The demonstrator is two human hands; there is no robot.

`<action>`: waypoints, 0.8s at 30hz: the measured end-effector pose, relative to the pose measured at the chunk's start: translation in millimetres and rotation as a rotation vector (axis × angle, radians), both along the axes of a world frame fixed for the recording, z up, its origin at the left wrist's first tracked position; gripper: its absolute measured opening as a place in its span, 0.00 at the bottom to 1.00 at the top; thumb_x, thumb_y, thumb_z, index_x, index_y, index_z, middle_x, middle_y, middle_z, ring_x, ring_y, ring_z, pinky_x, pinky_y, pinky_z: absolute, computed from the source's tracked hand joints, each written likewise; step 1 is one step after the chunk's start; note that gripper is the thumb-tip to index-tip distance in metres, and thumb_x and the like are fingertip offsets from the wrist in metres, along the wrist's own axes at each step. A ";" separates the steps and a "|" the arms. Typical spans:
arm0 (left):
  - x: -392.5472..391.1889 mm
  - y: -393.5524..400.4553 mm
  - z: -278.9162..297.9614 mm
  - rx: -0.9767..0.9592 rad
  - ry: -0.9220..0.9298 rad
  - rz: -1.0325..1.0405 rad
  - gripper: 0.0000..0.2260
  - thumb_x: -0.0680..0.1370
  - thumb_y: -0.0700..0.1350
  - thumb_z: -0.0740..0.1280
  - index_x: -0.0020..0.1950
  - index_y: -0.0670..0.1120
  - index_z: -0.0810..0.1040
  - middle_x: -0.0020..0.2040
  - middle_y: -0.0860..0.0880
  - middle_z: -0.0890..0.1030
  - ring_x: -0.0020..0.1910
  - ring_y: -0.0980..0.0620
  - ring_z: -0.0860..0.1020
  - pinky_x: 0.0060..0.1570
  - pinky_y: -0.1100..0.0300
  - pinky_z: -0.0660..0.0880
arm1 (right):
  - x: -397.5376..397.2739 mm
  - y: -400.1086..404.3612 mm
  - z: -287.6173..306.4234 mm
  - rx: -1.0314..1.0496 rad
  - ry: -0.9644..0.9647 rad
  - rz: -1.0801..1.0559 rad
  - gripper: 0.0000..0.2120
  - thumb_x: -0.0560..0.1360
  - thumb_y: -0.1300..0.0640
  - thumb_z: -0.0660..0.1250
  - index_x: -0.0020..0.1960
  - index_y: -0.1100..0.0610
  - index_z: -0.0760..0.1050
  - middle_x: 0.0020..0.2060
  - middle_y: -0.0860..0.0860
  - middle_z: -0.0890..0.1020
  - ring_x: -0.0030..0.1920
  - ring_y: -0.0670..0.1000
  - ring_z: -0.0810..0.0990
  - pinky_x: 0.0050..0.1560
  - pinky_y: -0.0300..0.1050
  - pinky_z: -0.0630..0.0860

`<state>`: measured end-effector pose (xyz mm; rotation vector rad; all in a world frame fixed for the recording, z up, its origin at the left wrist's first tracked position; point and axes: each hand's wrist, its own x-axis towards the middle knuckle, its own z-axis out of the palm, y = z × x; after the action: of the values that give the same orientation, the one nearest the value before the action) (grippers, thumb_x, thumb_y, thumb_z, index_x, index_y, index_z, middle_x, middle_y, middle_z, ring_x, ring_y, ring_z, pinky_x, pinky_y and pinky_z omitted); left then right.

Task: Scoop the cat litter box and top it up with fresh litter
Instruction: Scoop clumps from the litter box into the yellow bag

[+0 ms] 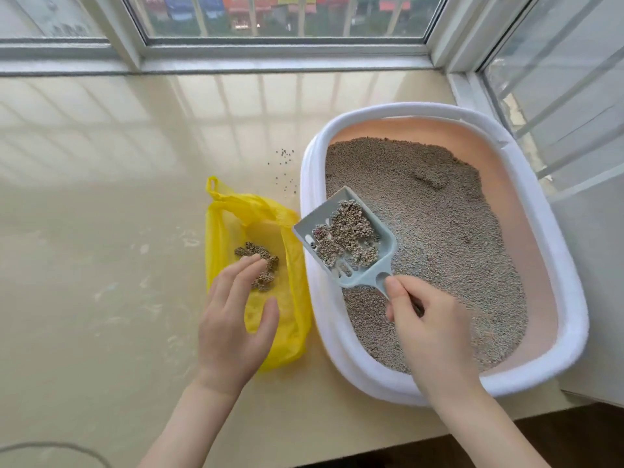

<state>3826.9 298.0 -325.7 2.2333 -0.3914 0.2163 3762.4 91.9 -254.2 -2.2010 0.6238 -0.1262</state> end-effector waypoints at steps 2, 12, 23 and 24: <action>6.8 10.3 -1.3 0.017 0.067 0.134 0.21 0.73 0.45 0.64 0.65 0.42 0.73 0.62 0.49 0.75 0.64 0.52 0.71 0.64 0.64 0.65 | 7.3 16.9 2.8 -0.023 0.000 0.041 0.17 0.79 0.54 0.63 0.31 0.51 0.69 0.25 0.49 0.73 0.28 0.50 0.70 0.32 0.46 0.64; 22.2 33.4 -24.6 -0.177 0.748 0.373 0.30 0.75 0.45 0.68 0.75 0.51 0.61 0.68 0.50 0.72 0.66 0.52 0.72 0.64 0.52 0.70 | 18.3 91.6 -0.4 -0.211 0.185 0.173 0.08 0.78 0.53 0.62 0.41 0.54 0.71 0.32 0.52 0.77 0.37 0.59 0.73 0.37 0.50 0.59; 20.8 37.0 -25.1 -0.122 0.658 0.339 0.24 0.76 0.38 0.62 0.72 0.49 0.66 0.64 0.50 0.76 0.61 0.49 0.75 0.60 0.50 0.72 | 19.3 115.8 -36.8 -0.676 0.315 0.324 0.18 0.57 0.71 0.78 0.37 0.57 0.73 0.28 0.54 0.74 0.26 0.56 0.74 0.24 0.45 0.68; 20.8 37.1 -25.0 -0.138 0.660 0.344 0.24 0.76 0.38 0.62 0.71 0.50 0.66 0.64 0.51 0.77 0.61 0.49 0.75 0.60 0.49 0.73 | 18.5 116.1 -36.5 -0.699 0.306 0.327 0.18 0.57 0.71 0.78 0.37 0.57 0.73 0.28 0.54 0.74 0.26 0.56 0.74 0.24 0.45 0.68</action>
<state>3847.7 335.1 -350.7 2.0772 0.3533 -0.3065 3780.9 208.0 -290.7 -3.0050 0.4031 0.1994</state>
